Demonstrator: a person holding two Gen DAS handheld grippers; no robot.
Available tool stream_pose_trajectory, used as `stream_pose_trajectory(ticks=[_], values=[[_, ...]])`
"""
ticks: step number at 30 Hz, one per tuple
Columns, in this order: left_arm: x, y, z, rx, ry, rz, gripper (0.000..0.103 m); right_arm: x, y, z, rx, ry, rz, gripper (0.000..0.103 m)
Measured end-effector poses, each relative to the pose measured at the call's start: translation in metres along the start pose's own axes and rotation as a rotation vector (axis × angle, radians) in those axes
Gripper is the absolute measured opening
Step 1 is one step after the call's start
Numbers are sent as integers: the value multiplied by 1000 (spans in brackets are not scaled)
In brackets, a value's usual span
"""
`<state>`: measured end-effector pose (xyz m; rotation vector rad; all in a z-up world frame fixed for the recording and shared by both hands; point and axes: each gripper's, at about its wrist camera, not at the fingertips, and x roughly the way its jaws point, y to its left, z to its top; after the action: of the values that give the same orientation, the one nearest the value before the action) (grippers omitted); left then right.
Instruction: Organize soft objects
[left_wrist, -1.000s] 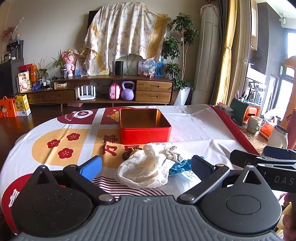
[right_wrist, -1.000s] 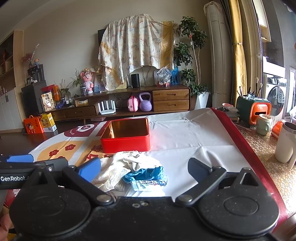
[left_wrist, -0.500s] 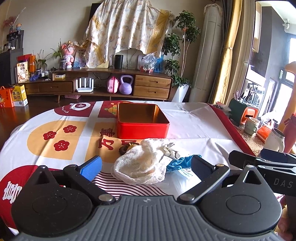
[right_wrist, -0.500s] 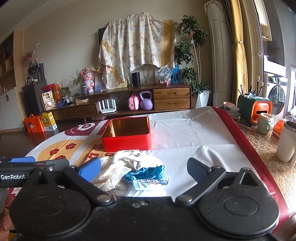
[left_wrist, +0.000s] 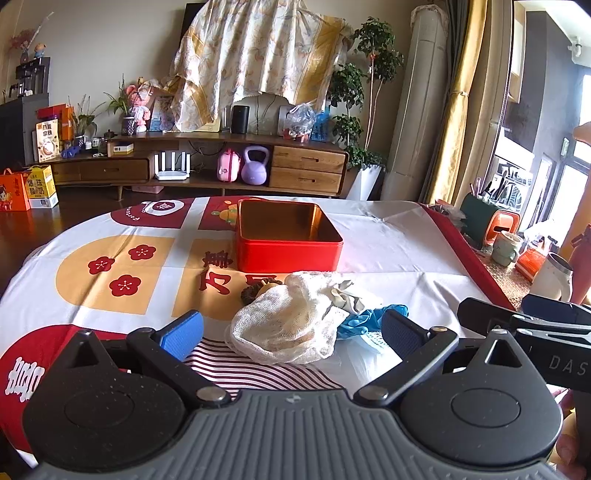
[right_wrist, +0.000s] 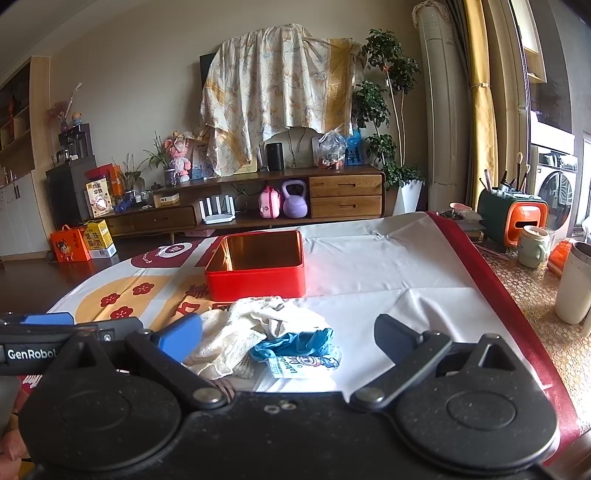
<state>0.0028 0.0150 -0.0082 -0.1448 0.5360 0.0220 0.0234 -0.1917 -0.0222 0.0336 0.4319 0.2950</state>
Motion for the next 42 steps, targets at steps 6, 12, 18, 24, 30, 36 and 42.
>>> stream_pose_trajectory(ticks=[6, 12, 18, 24, 30, 36, 42], values=[[4, -1, 0, 8, 3, 11, 103, 10, 1, 0, -13, 17, 29, 99], [15, 6, 2, 18, 0, 33, 103, 24, -5, 3, -18, 42, 42, 99], [34, 17, 6, 9, 16, 33, 103, 44, -16, 3, -52, 77, 41, 97], [64, 17, 11, 41, 64, -12, 103, 71, -26, -1, -94, 140, 51, 88], [102, 8, 9, 89, 126, -28, 103, 101, -35, 5, -141, 179, 85, 83], [133, 0, 2, 139, 166, -8, 102, 136, -39, 15, -205, 229, 125, 77], [155, -2, -1, 152, 189, 6, 102, 175, -42, 21, -189, 313, 180, 72]])
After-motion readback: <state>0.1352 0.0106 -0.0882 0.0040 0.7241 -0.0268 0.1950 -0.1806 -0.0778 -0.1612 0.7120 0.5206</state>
